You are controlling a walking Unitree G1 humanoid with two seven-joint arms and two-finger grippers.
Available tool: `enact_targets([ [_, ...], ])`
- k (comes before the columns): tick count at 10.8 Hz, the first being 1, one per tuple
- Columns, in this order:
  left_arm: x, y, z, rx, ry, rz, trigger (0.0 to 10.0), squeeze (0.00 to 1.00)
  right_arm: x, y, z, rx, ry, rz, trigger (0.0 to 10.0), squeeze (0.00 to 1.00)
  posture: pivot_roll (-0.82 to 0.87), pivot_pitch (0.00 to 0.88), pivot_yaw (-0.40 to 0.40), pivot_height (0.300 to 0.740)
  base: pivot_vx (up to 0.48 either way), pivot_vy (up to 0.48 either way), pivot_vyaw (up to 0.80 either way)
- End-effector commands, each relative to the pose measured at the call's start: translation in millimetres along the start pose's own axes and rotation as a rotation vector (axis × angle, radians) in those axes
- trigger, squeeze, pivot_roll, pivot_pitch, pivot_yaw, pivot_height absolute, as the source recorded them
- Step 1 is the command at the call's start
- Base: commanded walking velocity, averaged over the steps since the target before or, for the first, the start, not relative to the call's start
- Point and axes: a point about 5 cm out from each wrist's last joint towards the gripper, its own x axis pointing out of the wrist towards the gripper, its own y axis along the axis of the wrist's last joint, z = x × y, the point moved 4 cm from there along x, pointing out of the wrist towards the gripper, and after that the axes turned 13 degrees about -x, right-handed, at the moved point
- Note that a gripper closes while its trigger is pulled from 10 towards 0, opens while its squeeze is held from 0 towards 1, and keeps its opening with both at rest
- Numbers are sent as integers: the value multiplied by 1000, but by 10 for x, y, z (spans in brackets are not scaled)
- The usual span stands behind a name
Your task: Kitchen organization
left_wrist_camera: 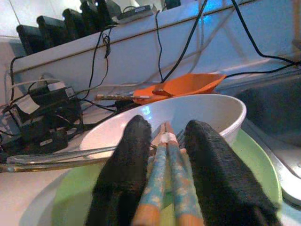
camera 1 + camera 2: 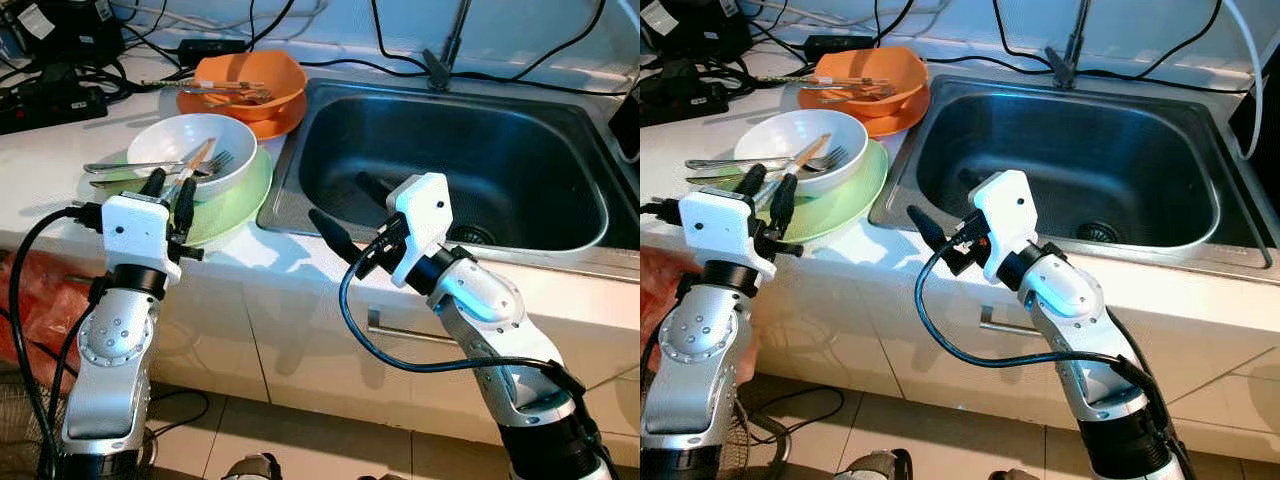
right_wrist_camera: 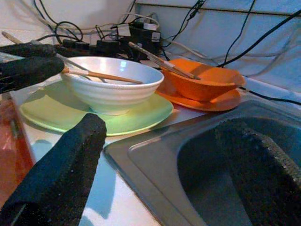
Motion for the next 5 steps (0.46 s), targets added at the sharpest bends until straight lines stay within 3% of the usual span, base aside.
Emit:
enact_targets([
  [1, 19, 34, -27, 2, 5, 15, 0, 0, -23, -14, 40, -6, -24, -14, 10000, 0, 42, 129, -1, 740, 0, 0, 0],
  [4, 68, 121, -63, 4, 24, 56, 0, 0, 0, -38, 84, -40, -67, -38, 10000, 0, 42, 124, 1, 740, 0, 0, 0],
  [5, 82, 140, -57, 3, 23, 63, 0, 0, 9, -46, 78, 6, -57, -37, 10000, 0, 42, 124, 1, 740, 0, 0, 0],
])
